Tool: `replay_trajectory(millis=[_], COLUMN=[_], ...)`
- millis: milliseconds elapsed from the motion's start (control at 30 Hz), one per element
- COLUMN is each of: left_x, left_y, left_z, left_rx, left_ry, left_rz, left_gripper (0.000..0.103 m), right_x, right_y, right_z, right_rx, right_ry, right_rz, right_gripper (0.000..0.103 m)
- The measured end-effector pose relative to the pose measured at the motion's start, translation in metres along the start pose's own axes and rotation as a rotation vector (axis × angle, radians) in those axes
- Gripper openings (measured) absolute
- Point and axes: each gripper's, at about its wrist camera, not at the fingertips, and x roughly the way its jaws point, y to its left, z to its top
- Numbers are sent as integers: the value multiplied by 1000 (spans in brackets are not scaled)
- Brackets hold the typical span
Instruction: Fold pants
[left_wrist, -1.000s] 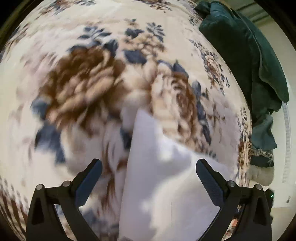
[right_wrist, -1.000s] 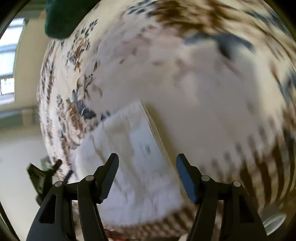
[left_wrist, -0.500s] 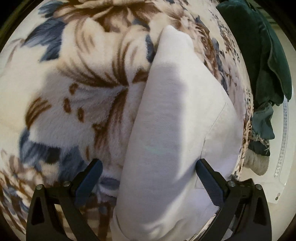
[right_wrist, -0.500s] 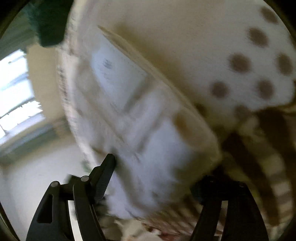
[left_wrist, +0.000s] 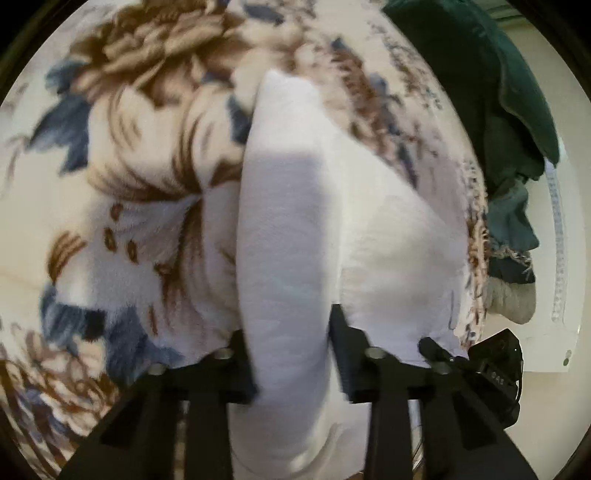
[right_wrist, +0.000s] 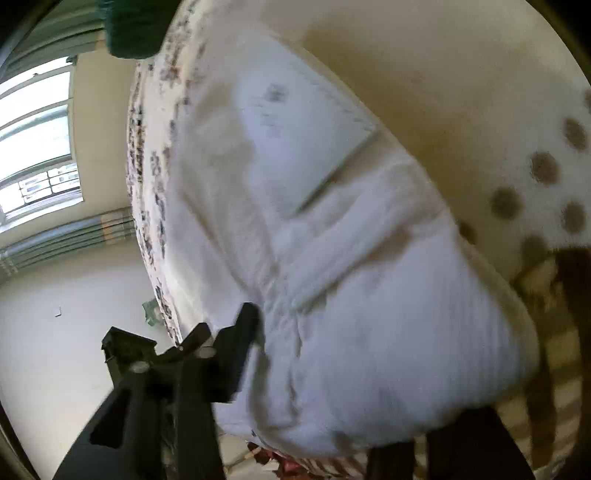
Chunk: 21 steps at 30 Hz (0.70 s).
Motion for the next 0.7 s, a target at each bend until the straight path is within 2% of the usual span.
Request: replay_trajectory(millis=[133,233,400,533,700], left_x=[-30,-55,-95,-117,-141], left_y=[-16,-25,-25,-8,23], left_z=[3,10,42,84,170], left_rx=[12,16,4,-10,-7], left_ry=[-46,-82,-159,-220,-287], left_rz=[-31,-52,-87,-114,-130], left_gripper=[22,22,22,22,22], right_x=[-12,-23,-43,-31,27], right_y=[31,70,118,163,243], right_z=[-7,-10,13,29,62], right_rx=[-21,-71,-145,-217,-287], right_ry=[-40,-56,-60,-72,-99], right_rz=[15,26,61,78,105], right_gripper=[33,31,31,31,31])
